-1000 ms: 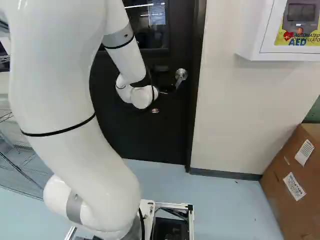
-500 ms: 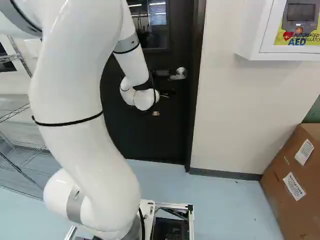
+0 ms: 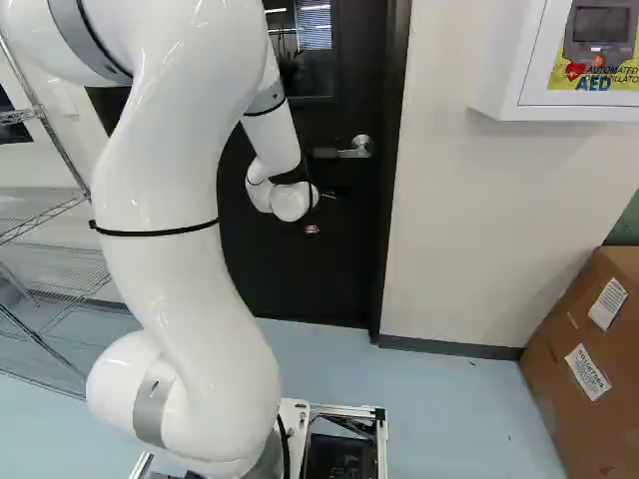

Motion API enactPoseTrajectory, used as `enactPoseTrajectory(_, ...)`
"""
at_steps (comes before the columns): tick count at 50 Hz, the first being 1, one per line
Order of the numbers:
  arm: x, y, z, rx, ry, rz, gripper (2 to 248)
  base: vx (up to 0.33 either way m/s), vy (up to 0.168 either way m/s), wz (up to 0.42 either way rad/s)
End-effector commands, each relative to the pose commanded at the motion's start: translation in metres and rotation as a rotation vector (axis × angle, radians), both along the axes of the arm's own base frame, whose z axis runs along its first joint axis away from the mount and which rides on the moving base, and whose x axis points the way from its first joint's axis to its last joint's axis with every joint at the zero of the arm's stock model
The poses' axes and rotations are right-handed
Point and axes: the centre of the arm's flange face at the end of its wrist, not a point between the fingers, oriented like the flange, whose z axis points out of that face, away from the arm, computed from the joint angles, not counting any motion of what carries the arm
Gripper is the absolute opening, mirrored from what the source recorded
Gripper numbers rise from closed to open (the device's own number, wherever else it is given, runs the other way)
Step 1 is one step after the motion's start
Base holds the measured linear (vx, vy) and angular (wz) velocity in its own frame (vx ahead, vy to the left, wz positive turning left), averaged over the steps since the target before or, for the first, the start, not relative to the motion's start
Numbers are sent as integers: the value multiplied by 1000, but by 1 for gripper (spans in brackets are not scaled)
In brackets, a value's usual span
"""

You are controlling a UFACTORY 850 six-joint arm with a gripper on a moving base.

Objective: Open the door and move inside

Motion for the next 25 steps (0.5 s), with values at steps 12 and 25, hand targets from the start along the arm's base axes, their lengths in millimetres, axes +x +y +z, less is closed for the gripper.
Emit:
enactPoseTrajectory(12, 5, 0, 0, -1, -15, 1, 247, 0, 0, 0)
enactPoseTrajectory(25, 24, 0, 0, -3, -39, 3, 247, 0, 0, 0)
